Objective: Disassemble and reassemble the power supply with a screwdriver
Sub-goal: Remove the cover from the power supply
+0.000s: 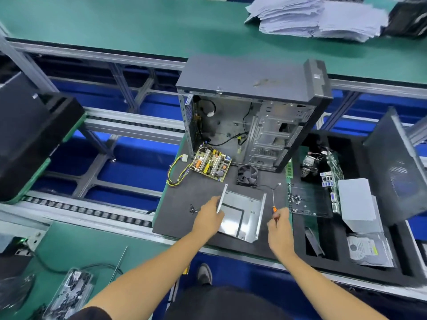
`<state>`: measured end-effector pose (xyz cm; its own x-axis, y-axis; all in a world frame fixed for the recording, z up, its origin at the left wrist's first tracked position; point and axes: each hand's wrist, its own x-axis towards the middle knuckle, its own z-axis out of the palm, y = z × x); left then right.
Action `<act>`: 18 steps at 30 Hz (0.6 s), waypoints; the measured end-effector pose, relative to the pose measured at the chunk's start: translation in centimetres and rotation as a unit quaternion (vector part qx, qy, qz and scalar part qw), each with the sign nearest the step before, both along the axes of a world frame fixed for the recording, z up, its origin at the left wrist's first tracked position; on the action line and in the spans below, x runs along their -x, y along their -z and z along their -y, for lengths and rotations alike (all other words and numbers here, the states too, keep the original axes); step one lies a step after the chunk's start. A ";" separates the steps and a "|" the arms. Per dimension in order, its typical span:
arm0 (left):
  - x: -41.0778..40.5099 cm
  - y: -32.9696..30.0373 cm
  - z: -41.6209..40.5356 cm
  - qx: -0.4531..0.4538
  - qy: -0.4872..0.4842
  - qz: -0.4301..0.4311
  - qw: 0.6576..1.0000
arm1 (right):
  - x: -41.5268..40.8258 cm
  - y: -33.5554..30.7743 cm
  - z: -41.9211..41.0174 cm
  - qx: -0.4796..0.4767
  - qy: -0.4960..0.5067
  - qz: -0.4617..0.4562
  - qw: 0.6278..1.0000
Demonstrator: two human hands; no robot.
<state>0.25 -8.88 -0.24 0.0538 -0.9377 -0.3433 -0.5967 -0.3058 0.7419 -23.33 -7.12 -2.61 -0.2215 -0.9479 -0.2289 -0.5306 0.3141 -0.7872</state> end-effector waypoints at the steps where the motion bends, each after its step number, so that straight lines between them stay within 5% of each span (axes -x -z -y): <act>1: -0.2 0.2 0.5 0.004 0.002 -0.008 1.000 | -0.4 -0.1 0.2 0.005 0.016 0.019 1.000; 8: -1.2 1.4 2.1 0.016 0.012 -0.088 0.996 | -3.3 -1.0 2.4 0.021 0.123 0.121 0.985; 18: -1.1 1.3 2.8 -0.059 0.004 -0.140 0.988 | -3.8 -0.5 5.5 -0.059 0.071 0.005 0.996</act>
<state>1.37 -11.66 -1.53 -0.0664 -0.8900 -0.4510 -0.3750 -0.3966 0.8379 -19.52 -12.59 -2.11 -0.3489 -0.8735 -0.3396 -0.4665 0.4761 -0.7454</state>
